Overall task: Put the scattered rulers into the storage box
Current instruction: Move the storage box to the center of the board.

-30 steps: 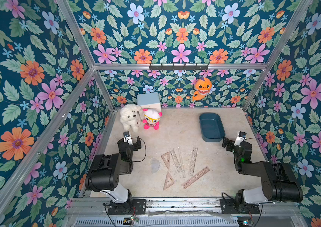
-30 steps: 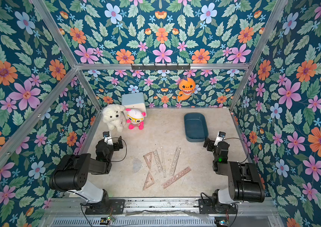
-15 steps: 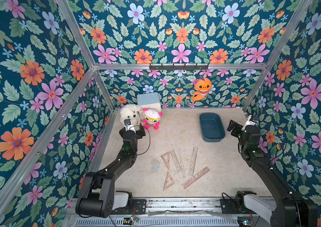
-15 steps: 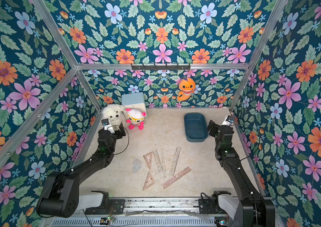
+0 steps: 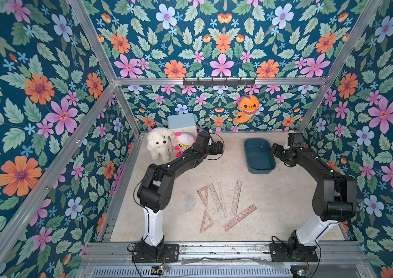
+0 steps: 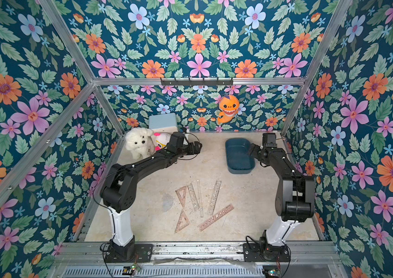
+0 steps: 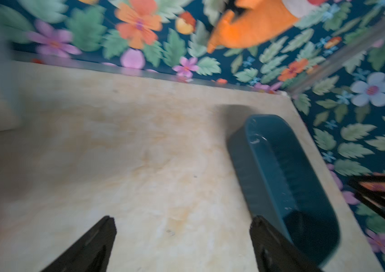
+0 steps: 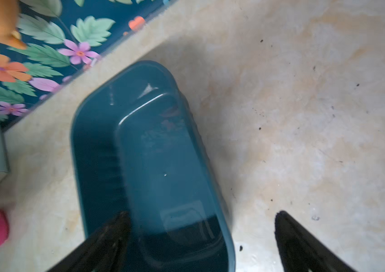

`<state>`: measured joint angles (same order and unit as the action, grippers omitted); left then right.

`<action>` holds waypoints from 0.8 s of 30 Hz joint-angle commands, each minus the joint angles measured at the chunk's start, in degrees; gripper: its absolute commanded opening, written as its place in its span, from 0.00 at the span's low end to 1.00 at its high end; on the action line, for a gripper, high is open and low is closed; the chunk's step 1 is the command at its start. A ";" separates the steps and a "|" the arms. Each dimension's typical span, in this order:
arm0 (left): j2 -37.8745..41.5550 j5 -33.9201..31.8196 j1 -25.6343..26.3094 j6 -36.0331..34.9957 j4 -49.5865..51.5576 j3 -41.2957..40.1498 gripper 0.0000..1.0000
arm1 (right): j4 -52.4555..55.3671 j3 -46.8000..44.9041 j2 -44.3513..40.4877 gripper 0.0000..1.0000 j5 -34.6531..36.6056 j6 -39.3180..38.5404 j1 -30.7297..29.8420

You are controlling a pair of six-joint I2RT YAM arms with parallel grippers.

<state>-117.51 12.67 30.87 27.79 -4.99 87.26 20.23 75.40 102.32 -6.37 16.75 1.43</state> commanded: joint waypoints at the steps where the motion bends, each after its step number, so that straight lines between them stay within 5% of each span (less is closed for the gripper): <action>1: -8.07 11.08 0.35 1.46 5.14 9.34 0.89 | 4.99 5.99 5.64 0.89 -1.28 -3.44 0.05; 9: -20.95 15.84 1.38 2.68 8.61 26.80 0.88 | 9.77 19.30 18.30 0.56 -8.38 -6.29 -0.10; 16: -22.76 24.17 0.69 5.76 4.34 25.85 0.93 | 9.49 20.06 19.40 0.49 -10.50 -4.98 -3.17; 24: -21.32 24.94 -0.61 7.62 1.17 20.85 0.91 | 6.48 19.52 19.16 0.49 -12.24 -1.33 -6.95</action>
<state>-139.81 36.27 30.81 34.28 -0.84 109.12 27.99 94.76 121.60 -16.88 13.76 -4.47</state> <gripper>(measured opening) 0.912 0.492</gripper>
